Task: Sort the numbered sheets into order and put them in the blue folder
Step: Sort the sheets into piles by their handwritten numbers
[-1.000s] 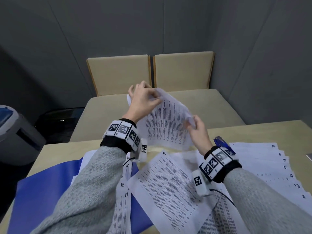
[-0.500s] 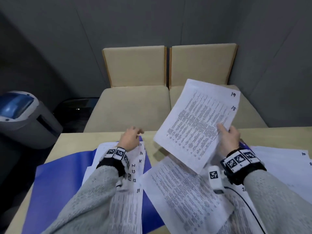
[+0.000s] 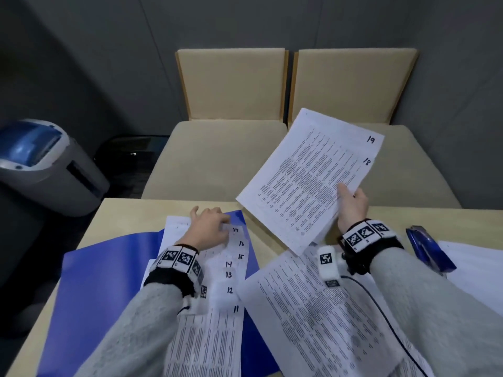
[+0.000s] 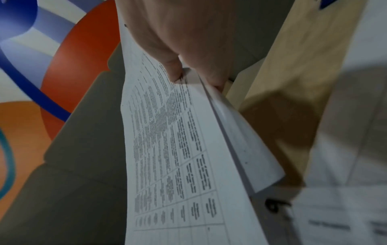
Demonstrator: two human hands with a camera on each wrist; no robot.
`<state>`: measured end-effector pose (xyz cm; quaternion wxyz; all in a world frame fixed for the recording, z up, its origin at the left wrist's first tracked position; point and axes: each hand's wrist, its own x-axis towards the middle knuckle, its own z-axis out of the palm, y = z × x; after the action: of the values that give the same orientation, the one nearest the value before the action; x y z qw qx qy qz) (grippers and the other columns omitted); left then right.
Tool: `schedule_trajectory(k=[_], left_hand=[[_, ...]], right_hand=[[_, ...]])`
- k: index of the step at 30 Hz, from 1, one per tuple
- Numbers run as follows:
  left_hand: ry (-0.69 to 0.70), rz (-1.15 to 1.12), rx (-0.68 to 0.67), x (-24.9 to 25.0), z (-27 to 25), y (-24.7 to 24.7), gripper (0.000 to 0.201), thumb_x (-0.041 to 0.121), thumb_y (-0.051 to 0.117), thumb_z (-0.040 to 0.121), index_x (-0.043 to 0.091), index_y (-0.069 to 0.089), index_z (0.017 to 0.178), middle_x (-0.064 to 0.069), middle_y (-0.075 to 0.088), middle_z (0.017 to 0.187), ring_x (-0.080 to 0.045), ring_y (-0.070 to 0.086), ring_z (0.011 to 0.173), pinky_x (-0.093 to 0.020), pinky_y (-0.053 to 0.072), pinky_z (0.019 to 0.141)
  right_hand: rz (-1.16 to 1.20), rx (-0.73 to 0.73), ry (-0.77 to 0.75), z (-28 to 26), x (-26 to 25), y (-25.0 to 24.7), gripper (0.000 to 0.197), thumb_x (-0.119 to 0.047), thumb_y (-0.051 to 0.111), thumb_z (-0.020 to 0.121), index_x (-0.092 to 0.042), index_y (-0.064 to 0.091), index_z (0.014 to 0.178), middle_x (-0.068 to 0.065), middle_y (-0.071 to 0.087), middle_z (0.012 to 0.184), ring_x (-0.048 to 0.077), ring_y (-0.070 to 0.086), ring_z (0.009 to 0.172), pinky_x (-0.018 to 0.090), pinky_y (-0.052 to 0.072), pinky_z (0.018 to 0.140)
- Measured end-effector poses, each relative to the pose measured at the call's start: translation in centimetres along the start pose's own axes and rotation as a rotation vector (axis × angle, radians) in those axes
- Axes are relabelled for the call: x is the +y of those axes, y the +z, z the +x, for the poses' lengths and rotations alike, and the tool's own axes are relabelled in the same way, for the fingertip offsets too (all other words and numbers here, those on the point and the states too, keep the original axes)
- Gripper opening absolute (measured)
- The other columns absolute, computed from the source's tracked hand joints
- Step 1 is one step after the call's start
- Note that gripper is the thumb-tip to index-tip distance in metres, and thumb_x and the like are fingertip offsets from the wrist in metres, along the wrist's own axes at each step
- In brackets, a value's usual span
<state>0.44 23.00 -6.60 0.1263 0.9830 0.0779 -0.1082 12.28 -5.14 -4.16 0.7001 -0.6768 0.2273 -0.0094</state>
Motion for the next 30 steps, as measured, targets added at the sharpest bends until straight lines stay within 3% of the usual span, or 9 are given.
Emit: schedule_trajectory(k=[6, 12, 14, 16, 19, 21, 24, 27, 30], left_hand=[[0.048, -0.08, 0.116, -0.2, -3.5, -1.6, 0.007, 0.021, 0.052, 0.081, 0.023, 0.058, 0.083, 0.007, 0.062, 0.076, -0.015, 0.052, 0.094, -0.044, 0.005, 0.114], [0.063, -0.064, 0.161, -0.1, -4.0, -2.0, 0.01, 0.023, 0.048, 0.087, 0.024, 0.058, 0.085, 0.01, 0.058, 0.073, -0.013, 0.052, 0.087, -0.042, 0.008, 0.113], [0.052, -0.055, 0.155, 0.0, -3.7, -1.8, 0.01, 0.022, 0.048, 0.087, 0.024, 0.057, 0.085, 0.009, 0.06, 0.074, -0.014, 0.053, 0.088, -0.043, 0.008, 0.112], [0.032, -0.053, 0.152, -0.1, -3.5, -1.4, 0.007, 0.021, 0.049, 0.085, 0.023, 0.056, 0.083, 0.007, 0.06, 0.073, -0.016, 0.053, 0.087, -0.043, 0.009, 0.111], [-0.016, -0.047, 0.158, -0.5, -3.2, -0.8, 0.006, 0.019, 0.05, 0.084, 0.021, 0.055, 0.08, 0.006, 0.059, 0.072, -0.018, 0.055, 0.084, -0.043, 0.013, 0.109], [-0.044, -0.037, 0.183, -0.9, -3.0, -0.4, 0.008, 0.019, 0.049, 0.085, 0.019, 0.056, 0.081, 0.006, 0.059, 0.073, -0.018, 0.056, 0.083, -0.043, 0.014, 0.108], [-0.082, -0.009, 0.205, -1.5, -2.6, 0.4, 0.01, 0.016, 0.048, 0.085, 0.016, 0.057, 0.081, 0.005, 0.062, 0.075, -0.02, 0.057, 0.082, -0.042, 0.015, 0.107], [-0.115, 0.037, 0.203, -1.7, -2.0, 1.2, 0.01, 0.015, 0.047, 0.084, 0.015, 0.055, 0.078, 0.003, 0.063, 0.076, -0.023, 0.058, 0.085, -0.045, 0.017, 0.106], [-0.153, 0.101, 0.175, -1.6, -1.8, 2.6, 0.014, 0.014, 0.051, 0.084, 0.015, 0.059, 0.095, -0.004, 0.061, 0.097, -0.029, 0.056, 0.099, -0.053, 0.017, 0.108]], right_hand=[[-0.054, -0.281, 0.091, -3.8, 3.0, 6.4, 0.011, -0.018, 0.057, 0.092, -0.016, 0.061, 0.103, -0.001, 0.068, 0.097, 0.013, 0.065, 0.081, 0.032, 0.054, 0.075], [-0.24, -0.595, 0.241, -8.5, 7.6, 10.7, 0.024, -0.015, 0.062, 0.087, -0.013, 0.065, 0.111, 0.006, 0.071, 0.104, 0.023, 0.069, 0.093, 0.041, 0.055, 0.088], [-0.291, -0.663, 0.277, -9.5, 9.0, 11.7, 0.029, -0.018, 0.067, 0.081, -0.014, 0.068, 0.11, 0.006, 0.072, 0.105, 0.024, 0.069, 0.094, 0.043, 0.055, 0.09], [-0.327, -0.719, 0.306, -10.0, 10.3, 12.4, 0.033, -0.027, 0.075, 0.066, -0.016, 0.072, 0.097, 0.007, 0.073, 0.1, 0.027, 0.069, 0.093, 0.046, 0.055, 0.088], [-0.307, -0.706, 0.343, -10.6, 11.1, 12.9, 0.008, -0.017, 0.073, 0.067, -0.018, 0.07, 0.074, 0.012, 0.073, 0.097, 0.033, 0.068, 0.095, 0.05, 0.055, 0.087], [-0.254, -0.633, 0.391, -11.1, 10.9, 13.0, 0.013, -0.005, 0.067, 0.073, -0.018, 0.068, 0.07, 0.014, 0.072, 0.094, 0.033, 0.068, 0.094, 0.049, 0.055, 0.086], [-0.284, -0.611, 0.406, -11.3, 11.5, 13.2, 0.017, -0.005, 0.061, 0.079, -0.017, 0.066, 0.069, 0.014, 0.072, 0.094, 0.03, 0.068, 0.09, 0.046, 0.055, 0.084], [-0.323, -0.711, 0.464, -12.1, 11.4, 12.8, 0.005, -0.015, 0.064, 0.08, -0.013, 0.068, 0.081, 0.013, 0.071, 0.094, 0.029, 0.067, 0.09, 0.046, 0.056, 0.085], [-0.361, -0.747, 0.417, -12.1, 9.4, 10.6, 0.014, -0.024, 0.056, 0.089, -0.011, 0.06, 0.092, 0.005, 0.064, 0.079, 0.02, 0.062, 0.071, 0.029, 0.053, 0.064]])
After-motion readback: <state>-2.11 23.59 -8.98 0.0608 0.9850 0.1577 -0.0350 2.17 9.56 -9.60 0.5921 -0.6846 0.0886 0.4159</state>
